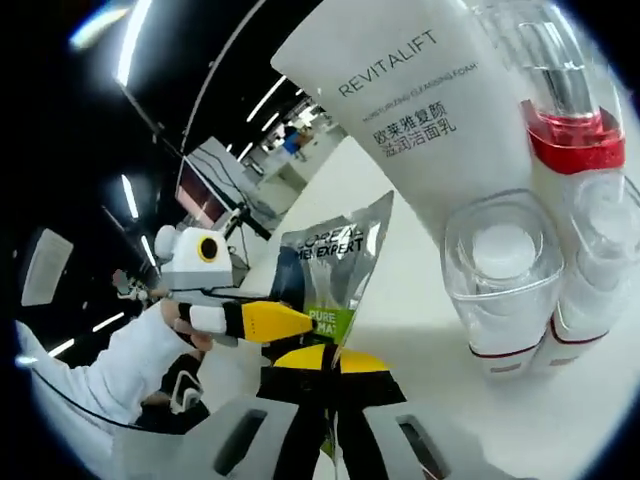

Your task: Arrange the skincare products in the storage area until every visible bottle or jar stands upright without overlapping.

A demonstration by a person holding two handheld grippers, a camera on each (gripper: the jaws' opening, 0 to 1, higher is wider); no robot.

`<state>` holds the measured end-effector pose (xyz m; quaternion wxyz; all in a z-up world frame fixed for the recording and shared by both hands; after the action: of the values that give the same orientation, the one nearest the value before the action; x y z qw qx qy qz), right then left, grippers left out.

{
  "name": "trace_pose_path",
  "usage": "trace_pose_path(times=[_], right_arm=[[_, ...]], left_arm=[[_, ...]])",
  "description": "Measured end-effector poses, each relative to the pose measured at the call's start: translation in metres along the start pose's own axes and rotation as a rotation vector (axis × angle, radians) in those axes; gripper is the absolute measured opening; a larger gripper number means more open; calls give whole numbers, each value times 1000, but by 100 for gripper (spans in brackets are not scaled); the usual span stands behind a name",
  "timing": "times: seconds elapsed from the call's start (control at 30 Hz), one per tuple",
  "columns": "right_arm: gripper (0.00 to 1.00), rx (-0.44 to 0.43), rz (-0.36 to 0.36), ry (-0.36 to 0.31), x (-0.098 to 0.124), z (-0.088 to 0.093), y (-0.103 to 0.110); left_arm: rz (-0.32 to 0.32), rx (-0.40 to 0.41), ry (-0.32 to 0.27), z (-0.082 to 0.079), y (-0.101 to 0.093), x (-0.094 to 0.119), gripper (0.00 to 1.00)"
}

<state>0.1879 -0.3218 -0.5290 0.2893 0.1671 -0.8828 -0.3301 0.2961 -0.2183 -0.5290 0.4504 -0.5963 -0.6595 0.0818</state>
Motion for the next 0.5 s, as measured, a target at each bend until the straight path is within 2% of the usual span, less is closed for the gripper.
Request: trace_pose_path(times=[0.17, 0.37, 0.5], right_arm=[[0, 20, 20, 29, -3, 5, -8], [0, 37, 51, 69, -8, 12, -16], [0, 34, 60, 76, -9, 14, -19]], left_arm=[[-57, -63, 19, 3, 5, -5, 0], [-105, -88, 48, 14, 5, -14, 0], [-124, -114, 48, 15, 9, -15, 0]])
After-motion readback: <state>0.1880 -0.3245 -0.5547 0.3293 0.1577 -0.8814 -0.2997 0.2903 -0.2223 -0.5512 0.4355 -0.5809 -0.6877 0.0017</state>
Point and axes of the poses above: the point that each gripper's makers call its tool centre point, and the gripper's own axes: x roughly backward along the fingers, y roughly to its left, z roughly out of its underside, the point moved 8 cm from there along x, roughly backward along the fingers, and after that the axes turned 10 degrees about -z, right-handed, at the moved point
